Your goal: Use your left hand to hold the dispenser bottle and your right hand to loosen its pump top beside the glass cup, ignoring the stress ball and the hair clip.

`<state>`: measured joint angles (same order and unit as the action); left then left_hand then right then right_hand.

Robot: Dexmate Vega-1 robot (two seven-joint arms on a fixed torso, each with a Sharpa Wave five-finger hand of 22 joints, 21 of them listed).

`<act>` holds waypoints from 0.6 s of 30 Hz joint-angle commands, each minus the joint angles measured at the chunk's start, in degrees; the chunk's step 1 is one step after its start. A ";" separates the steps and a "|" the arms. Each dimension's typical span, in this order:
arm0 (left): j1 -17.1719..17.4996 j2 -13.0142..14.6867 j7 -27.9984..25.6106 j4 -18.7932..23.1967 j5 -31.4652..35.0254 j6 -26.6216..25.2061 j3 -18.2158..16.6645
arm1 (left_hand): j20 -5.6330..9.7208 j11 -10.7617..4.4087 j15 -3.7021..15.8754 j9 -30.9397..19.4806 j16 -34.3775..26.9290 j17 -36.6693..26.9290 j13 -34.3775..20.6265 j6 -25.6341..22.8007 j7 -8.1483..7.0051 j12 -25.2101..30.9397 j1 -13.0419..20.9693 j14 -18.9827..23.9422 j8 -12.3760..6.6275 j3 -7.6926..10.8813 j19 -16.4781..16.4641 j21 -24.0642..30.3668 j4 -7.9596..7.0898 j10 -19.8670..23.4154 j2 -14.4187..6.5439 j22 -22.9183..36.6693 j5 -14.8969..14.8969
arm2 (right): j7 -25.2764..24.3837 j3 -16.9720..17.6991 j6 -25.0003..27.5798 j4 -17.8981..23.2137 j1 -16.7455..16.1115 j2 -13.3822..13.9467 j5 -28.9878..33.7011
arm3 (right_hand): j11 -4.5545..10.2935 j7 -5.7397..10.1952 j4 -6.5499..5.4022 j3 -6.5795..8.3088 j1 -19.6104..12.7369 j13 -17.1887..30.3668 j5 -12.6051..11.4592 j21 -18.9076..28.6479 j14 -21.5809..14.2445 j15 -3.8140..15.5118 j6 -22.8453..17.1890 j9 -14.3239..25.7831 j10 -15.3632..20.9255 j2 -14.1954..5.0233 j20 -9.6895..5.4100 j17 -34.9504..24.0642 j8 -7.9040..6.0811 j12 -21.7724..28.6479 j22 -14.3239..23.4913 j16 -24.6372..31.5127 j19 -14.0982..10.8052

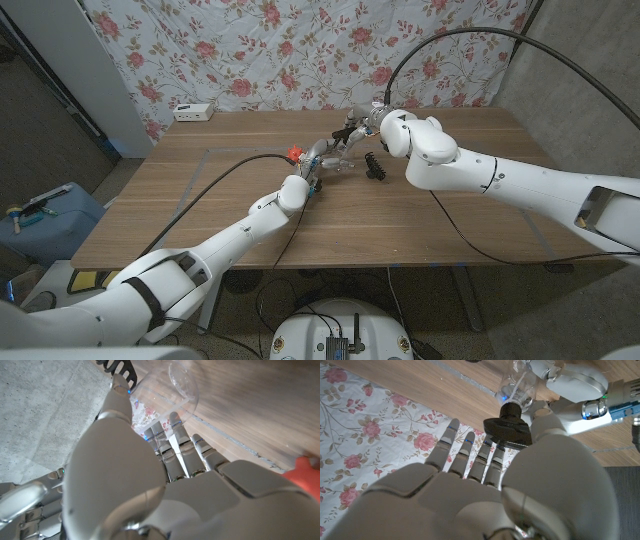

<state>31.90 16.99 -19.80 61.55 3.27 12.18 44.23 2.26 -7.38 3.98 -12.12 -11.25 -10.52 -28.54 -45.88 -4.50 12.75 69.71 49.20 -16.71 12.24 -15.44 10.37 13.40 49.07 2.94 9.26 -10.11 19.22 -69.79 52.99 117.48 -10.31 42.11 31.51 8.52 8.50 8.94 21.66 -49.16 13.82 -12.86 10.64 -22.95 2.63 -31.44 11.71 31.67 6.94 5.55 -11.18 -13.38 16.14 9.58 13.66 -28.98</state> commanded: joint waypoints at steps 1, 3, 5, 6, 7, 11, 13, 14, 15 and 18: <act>-0.09 -0.03 0.12 0.20 -0.06 -0.33 0.14 | 5.51 -1.82 6.64 -0.18 -0.27 -0.11 -0.13 -5.34 0.23 0.30 -7.17 2.74 -0.42 5.30 -0.47 0.04 -4.93 2.47 -8.07 0.11 0.08 | 4.17 3.52 -3.96 -3.03 -3.73 -2.03 7.84 | -0.02 0.28 0.20 0.40 -0.60 0.15 -0.19 0.26 -0.85 4.79 -0.63 0.03 0.75 0.03 -0.57 0.01 -0.45 0.32 0.09 0.25 0.05; -0.03 0.04 0.18 0.30 -0.09 -0.22 0.14 | 5.52 -1.81 6.68 -0.18 -0.29 -0.12 -0.14 -5.29 0.16 0.30 -7.20 2.77 -0.39 5.29 -0.47 0.04 -4.95 2.47 -8.08 0.11 0.09 | 4.61 4.27 -4.61 -3.42 -4.36 -2.35 8.59 | 0.03 0.43 0.19 0.44 -0.64 0.12 -0.21 0.25 -1.00 4.88 -0.92 0.03 0.93 0.03 -0.60 0.03 -0.54 0.34 0.09 0.25 0.04; 0.04 0.12 0.21 0.41 -0.05 -0.09 0.16 | 5.49 -1.84 6.53 -0.18 -0.28 -0.11 -0.15 -5.26 0.25 0.29 -7.22 2.76 -0.37 5.29 -0.46 0.04 -4.95 2.44 -8.06 0.11 0.09 | 5.08 4.88 -5.06 -3.78 -4.91 -2.69 9.48 | 0.20 0.62 0.15 0.48 -0.65 0.08 -0.23 0.26 -1.12 5.09 -1.38 0.02 1.47 0.04 -0.69 0.04 -0.68 0.46 0.09 0.20 -0.02; 0.12 0.17 0.22 0.59 -0.07 -0.26 0.14 | 5.50 -1.80 6.58 -0.18 -0.27 -0.11 -0.15 -5.24 0.23 0.31 -7.20 2.75 -0.36 5.30 -0.46 0.04 -4.94 2.49 -8.08 0.11 0.09 | 5.27 5.17 -5.27 -3.92 -5.19 -2.84 9.96 | 0.38 0.81 0.14 0.49 -0.65 0.06 -0.24 0.27 -1.26 5.09 -1.67 0.02 1.75 0.07 -0.72 0.06 -0.77 0.52 0.09 0.20 -0.06; 0.28 0.21 0.12 0.99 -0.11 -0.73 0.06 | 5.51 -1.82 6.60 -0.19 -0.28 -0.14 -0.15 -5.28 0.22 0.30 -7.22 2.72 -0.37 5.27 -0.49 0.05 -4.94 2.45 -8.04 0.11 0.10 | 5.43 5.44 -5.48 -4.04 -5.48 -2.98 10.46 | 0.58 0.94 0.08 0.53 -0.63 0.02 -0.27 0.28 -1.68 5.14 -2.26 0.01 2.15 0.06 -0.73 0.06 -0.96 0.59 0.09 0.29 -0.11; 0.53 0.42 0.20 1.47 -0.11 -0.87 0.05 | 5.51 -1.82 6.65 -0.19 -0.28 -0.13 -0.16 -5.23 0.12 0.31 -7.23 2.73 -0.34 5.26 -0.49 0.04 -4.93 2.51 -7.99 0.11 0.10 | 6.45 6.64 -6.45 -4.46 -6.49 -3.49 11.86 | 0.80 1.35 0.04 0.71 -0.75 -0.09 -0.37 0.30 -2.35 5.44 -3.27 -0.02 4.07 0.03 -0.94 0.11 -1.22 1.08 0.09 0.27 -0.28; 0.63 0.48 0.21 1.66 -0.12 -0.97 0.02 | 5.50 -1.85 6.65 -0.19 -0.30 -0.13 -0.15 -5.28 0.12 0.32 -7.23 2.78 -0.35 5.26 -0.53 0.06 -4.92 2.54 -7.99 0.11 0.10 | 6.76 7.23 -6.85 -4.65 -7.04 -3.74 12.55 | 0.81 1.67 0.03 0.77 -0.79 -0.14 -0.40 0.29 -2.62 5.64 -3.94 -0.02 4.38 0.02 -1.03 0.13 -1.43 1.09 0.09 0.27 -0.30; 0.65 0.51 0.24 1.67 -0.11 -0.86 0.03 | 5.51 -1.81 6.64 -0.19 -0.29 -0.11 -0.15 -5.29 0.14 0.34 -7.22 2.79 -0.35 5.27 -0.52 0.05 -4.91 2.59 -7.98 0.11 0.10 | 6.80 7.56 -7.24 -4.80 -7.33 -3.84 12.78 | 0.80 1.71 0.02 0.82 -0.82 -0.17 -0.43 0.28 -2.72 5.63 -4.24 -0.03 4.88 0.04 -1.10 0.15 -1.50 1.20 0.09 0.22 -0.31; 0.65 0.57 0.27 1.70 -0.04 -0.79 0.07 | 5.48 -1.82 6.57 -0.19 -0.29 -0.12 -0.14 -5.22 0.14 0.31 -7.24 2.78 -0.32 5.28 -0.52 0.05 -4.93 2.56 -8.00 0.11 0.10 | 7.00 7.78 -7.44 -4.93 -7.53 -3.96 13.15 | 0.79 1.80 -0.01 0.84 -0.80 -0.20 -0.44 0.28 -2.84 5.67 -4.77 -0.04 5.03 0.04 -1.20 0.15 -1.67 1.19 0.09 0.20 -0.34; 0.80 0.63 0.22 2.12 -0.05 -1.31 -0.01 | 5.47 -1.76 6.52 -0.19 -0.28 -0.12 -0.15 -5.28 0.16 0.30 -7.32 2.75 -0.34 5.27 -0.50 0.05 -4.99 2.53 -8.03 0.11 0.10 | 7.54 8.48 -7.80 -5.33 -8.13 -4.44 14.24 | 1.11 2.20 -0.09 0.99 -0.82 -0.31 -0.50 0.25 -3.73 5.96 -5.71 -0.08 6.51 -0.03 -1.68 0.17 -1.89 1.50 0.09 0.32 -0.34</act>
<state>32.21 17.29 -19.64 62.59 3.18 11.65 44.31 2.26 -7.27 4.00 -12.12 -11.26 -10.55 -28.57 -45.88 -4.50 12.71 69.72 49.17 -16.82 12.24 -15.44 10.37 13.40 49.19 2.93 9.26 -10.11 24.67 -64.08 47.41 113.56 -15.92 39.11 41.72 9.53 10.35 8.99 22.08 -49.80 13.56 -12.86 10.64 -25.69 2.65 -36.15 11.53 36.99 7.23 4.30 -10.92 -14.86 17.03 9.59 13.65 -29.21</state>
